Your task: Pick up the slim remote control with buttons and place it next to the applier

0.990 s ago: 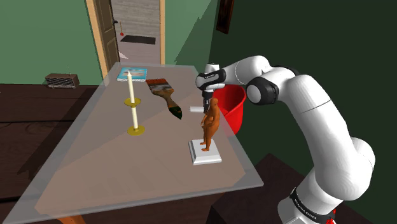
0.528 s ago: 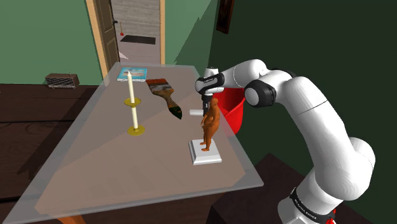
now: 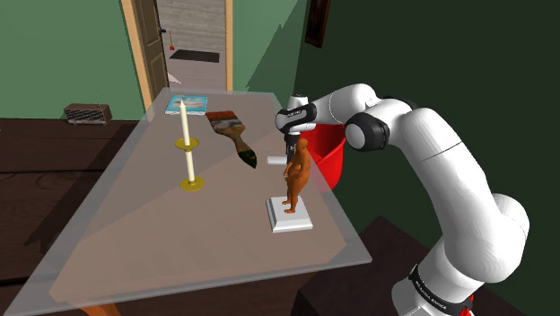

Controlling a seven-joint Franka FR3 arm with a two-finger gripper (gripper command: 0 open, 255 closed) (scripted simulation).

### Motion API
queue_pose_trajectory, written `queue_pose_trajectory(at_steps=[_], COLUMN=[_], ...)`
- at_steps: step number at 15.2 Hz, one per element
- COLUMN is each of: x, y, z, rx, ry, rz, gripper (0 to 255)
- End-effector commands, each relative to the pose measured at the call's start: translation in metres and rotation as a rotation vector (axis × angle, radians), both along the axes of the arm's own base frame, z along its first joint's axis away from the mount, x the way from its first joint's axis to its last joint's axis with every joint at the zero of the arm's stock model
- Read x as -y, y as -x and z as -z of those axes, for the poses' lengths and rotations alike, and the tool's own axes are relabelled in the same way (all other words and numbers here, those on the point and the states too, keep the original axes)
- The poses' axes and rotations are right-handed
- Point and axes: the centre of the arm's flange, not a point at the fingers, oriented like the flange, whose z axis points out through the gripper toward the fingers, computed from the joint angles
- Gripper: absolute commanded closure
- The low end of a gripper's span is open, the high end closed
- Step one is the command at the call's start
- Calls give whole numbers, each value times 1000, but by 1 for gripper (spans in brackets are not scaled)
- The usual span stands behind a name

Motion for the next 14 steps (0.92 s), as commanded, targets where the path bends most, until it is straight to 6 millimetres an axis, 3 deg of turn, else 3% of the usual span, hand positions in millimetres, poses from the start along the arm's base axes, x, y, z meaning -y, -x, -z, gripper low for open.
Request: queue_pose_trajectory(at_steps=[1,2,6,14], x=[0,0,-1,-1], y=[0,0,1,1], z=[0,0,-50,-50], rx=[0,0,0,0], ry=[0,0,0,0], rz=[0,0,0,0], gripper=[0,0,0,0])
